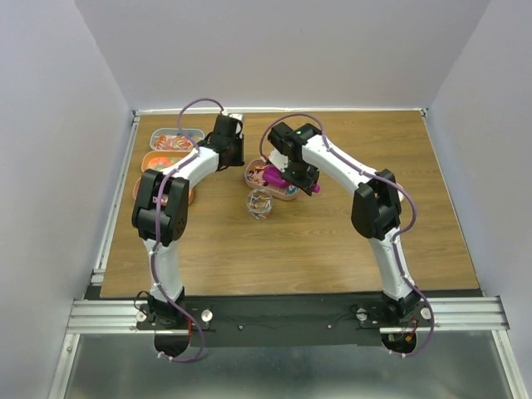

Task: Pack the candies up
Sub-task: Adjust the spatula.

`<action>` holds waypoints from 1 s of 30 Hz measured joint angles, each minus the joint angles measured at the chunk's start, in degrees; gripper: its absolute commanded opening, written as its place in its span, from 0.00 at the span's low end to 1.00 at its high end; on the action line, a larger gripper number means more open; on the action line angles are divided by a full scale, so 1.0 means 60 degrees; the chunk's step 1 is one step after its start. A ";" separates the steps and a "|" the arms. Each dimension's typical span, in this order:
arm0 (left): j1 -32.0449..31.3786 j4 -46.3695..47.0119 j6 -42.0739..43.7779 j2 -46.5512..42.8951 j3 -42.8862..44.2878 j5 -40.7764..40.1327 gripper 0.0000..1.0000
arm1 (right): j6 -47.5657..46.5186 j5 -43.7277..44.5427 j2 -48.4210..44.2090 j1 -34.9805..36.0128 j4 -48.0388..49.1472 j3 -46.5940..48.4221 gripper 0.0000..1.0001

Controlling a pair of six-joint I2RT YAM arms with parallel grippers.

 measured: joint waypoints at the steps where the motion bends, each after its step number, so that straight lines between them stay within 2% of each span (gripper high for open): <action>1: -0.0033 -0.0047 0.0018 0.0138 0.0015 0.0000 0.34 | -0.0018 0.0000 0.0000 0.0004 -0.0004 0.0000 0.01; 8: -0.0262 -0.0561 0.0076 0.0823 0.0131 -0.0004 0.34 | -0.0208 0.0015 0.0000 0.0157 0.0000 -0.0004 0.01; 30: -0.0415 -0.0761 0.0095 0.0896 0.0186 0.0291 0.34 | -0.0310 0.0262 -0.0087 0.0433 0.0135 -0.0335 0.01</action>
